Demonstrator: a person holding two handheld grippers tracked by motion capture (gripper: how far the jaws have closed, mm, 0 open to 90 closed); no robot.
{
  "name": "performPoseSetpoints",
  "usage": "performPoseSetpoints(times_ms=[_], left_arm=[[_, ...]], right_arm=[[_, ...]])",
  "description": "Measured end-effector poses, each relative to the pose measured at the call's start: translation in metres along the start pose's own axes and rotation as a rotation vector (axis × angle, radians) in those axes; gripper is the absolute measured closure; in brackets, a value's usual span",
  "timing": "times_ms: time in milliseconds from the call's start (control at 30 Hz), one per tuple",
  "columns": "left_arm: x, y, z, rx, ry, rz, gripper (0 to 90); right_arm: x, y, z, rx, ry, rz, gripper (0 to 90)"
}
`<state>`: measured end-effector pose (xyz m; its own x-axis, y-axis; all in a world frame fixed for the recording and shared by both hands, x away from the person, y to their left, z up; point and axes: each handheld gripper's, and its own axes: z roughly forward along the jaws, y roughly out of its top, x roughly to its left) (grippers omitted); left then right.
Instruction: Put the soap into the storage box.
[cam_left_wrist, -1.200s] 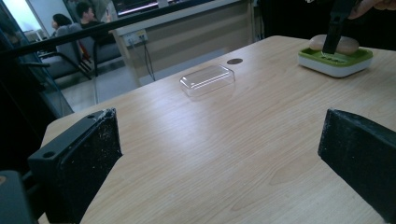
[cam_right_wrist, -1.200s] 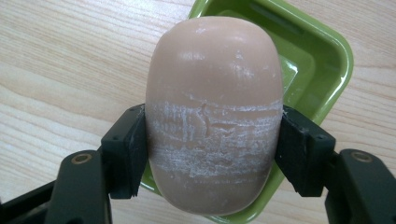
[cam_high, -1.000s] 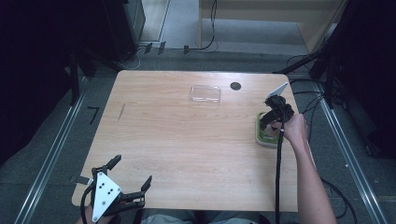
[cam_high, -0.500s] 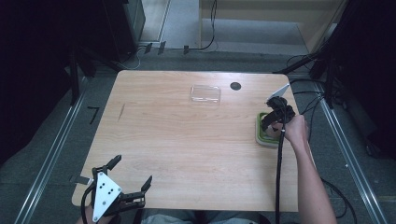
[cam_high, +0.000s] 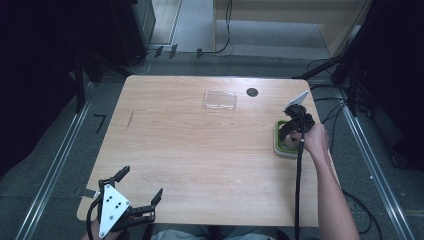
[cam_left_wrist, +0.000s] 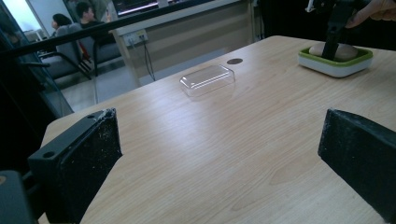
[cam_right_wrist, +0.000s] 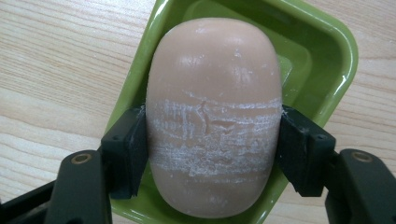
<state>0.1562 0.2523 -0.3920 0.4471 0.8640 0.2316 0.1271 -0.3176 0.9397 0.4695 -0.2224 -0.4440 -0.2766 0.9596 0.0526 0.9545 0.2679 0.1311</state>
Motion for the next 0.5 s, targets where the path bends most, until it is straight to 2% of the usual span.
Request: performPoseSetpoints(times_ms=[500], left_arm=[[0.0001,-0.0001,-0.0001,-0.001,0.0,0.0,0.0]], right_arm=[[0.0011,0.0004,0.0057,0.013,-0.006,-0.015,33.7]])
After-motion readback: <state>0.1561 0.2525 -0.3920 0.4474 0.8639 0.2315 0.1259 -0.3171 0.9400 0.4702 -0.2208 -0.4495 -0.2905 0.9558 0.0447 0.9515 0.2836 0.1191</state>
